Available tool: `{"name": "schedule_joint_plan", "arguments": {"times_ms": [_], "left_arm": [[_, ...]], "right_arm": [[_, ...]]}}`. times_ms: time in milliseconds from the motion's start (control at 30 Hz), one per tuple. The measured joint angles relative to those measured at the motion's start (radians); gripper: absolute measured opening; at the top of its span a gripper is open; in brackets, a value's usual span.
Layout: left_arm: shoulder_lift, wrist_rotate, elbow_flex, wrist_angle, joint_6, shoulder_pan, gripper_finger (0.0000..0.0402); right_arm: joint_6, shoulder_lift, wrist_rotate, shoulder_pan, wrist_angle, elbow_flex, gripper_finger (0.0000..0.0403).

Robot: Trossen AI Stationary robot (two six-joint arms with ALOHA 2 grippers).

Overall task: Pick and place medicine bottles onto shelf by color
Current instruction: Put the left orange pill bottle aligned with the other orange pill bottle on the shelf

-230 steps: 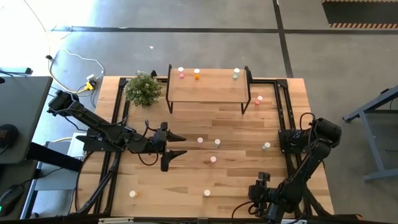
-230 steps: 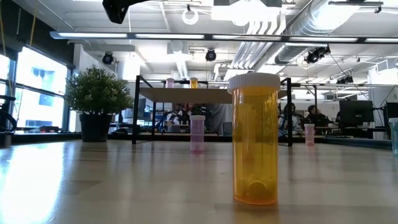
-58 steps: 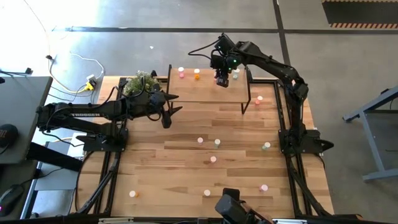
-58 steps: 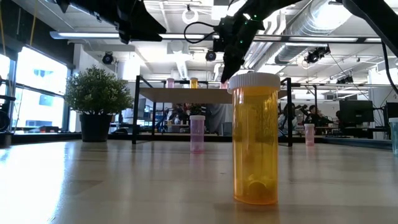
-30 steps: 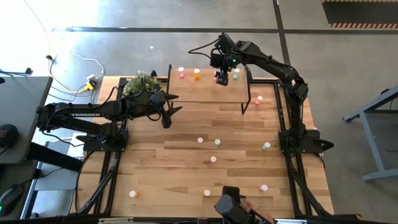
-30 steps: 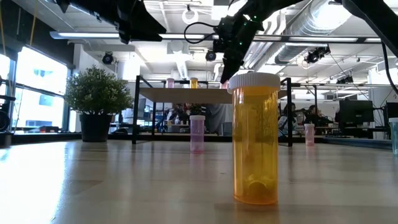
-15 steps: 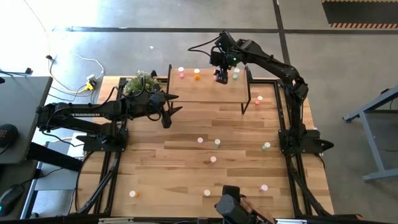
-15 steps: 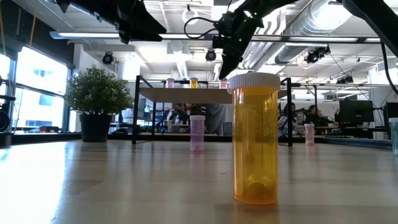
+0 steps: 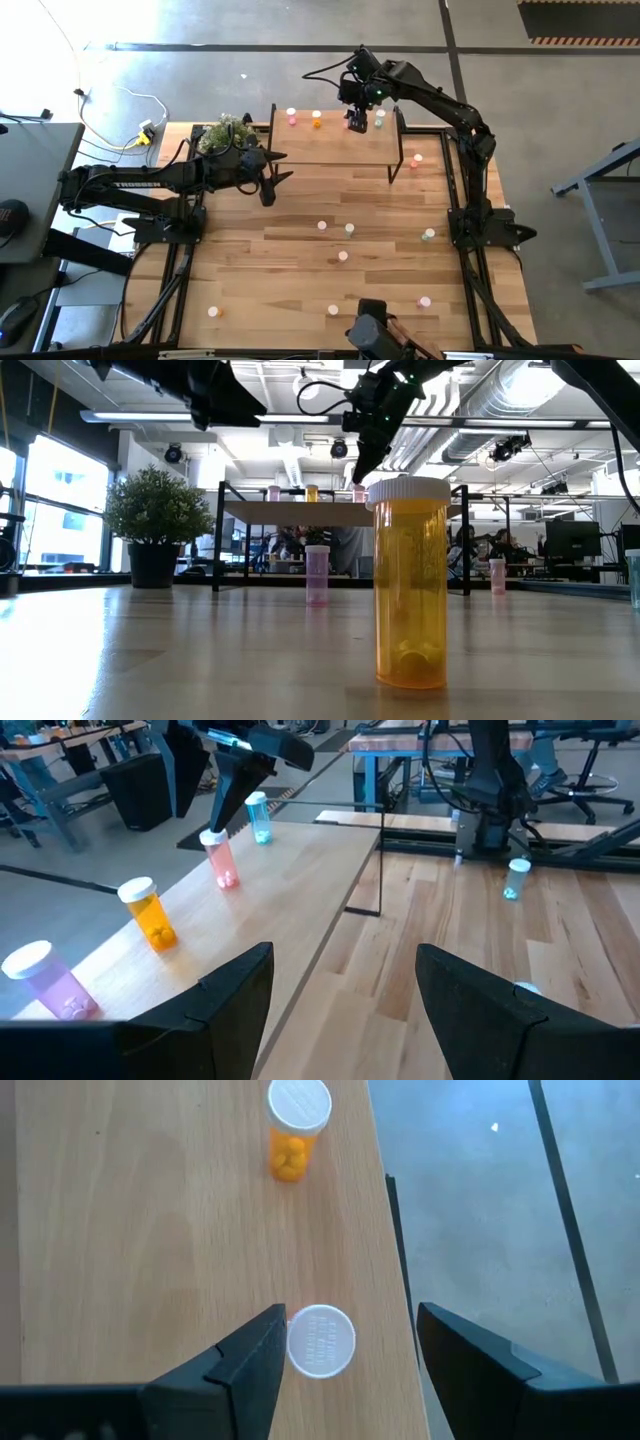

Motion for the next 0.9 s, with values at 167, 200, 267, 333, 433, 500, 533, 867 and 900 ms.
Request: {"name": "schedule_joint_plan", "arguments": {"times_ms": [167, 200, 267, 333, 433, 500, 533, 867, 900], "left_arm": [[-0.022, 0.003, 0.038, -0.125, -0.034, -0.002, 0.0236], [-0.028, 0.003, 0.052, -0.161, -0.047, -0.005, 0.0236], [-0.036, 0.003, 0.075, -0.229, -0.068, -0.014, 0.0236], [-0.042, 0.004, 0.091, -0.286, -0.087, -0.029, 0.0236], [-0.044, 0.004, 0.099, -0.297, -0.097, -0.057, 0.0236], [-0.043, 0.004, 0.099, -0.278, -0.097, -0.071, 0.0236], [-0.039, 0.006, 0.099, -0.26, -0.097, -0.077, 0.0236], [0.041, 0.011, 0.075, -0.153, -0.082, -0.134, 0.0236], [0.045, 0.011, 0.058, -0.121, -0.083, -0.145, 0.0236]], "right_arm": [[-0.001, -0.017, 0.003, 0.0, 0.002, 0.0, 0.0218], [-0.001, -0.025, 0.003, 0.0, 0.005, 0.0, 0.0218], [0.0, -0.042, 0.004, 0.0, 0.007, 0.0, 0.0218], [0.019, -0.059, 0.003, 0.0, 0.009, 0.0, 0.0218], [0.055, -0.09, -0.009, 0.002, 0.008, 0.0, 0.0218], [0.067, -0.114, -0.009, 0.01, 0.008, 0.0, 0.0218], [0.078, -0.125, -0.009, 0.015, 0.007, 0.0, 0.0218], [0.188, -0.25, -0.05, 0.123, -0.05, 0.0, 0.0218], [0.202, -0.262, -0.07, 0.135, -0.06, 0.0, 0.0218]]}}
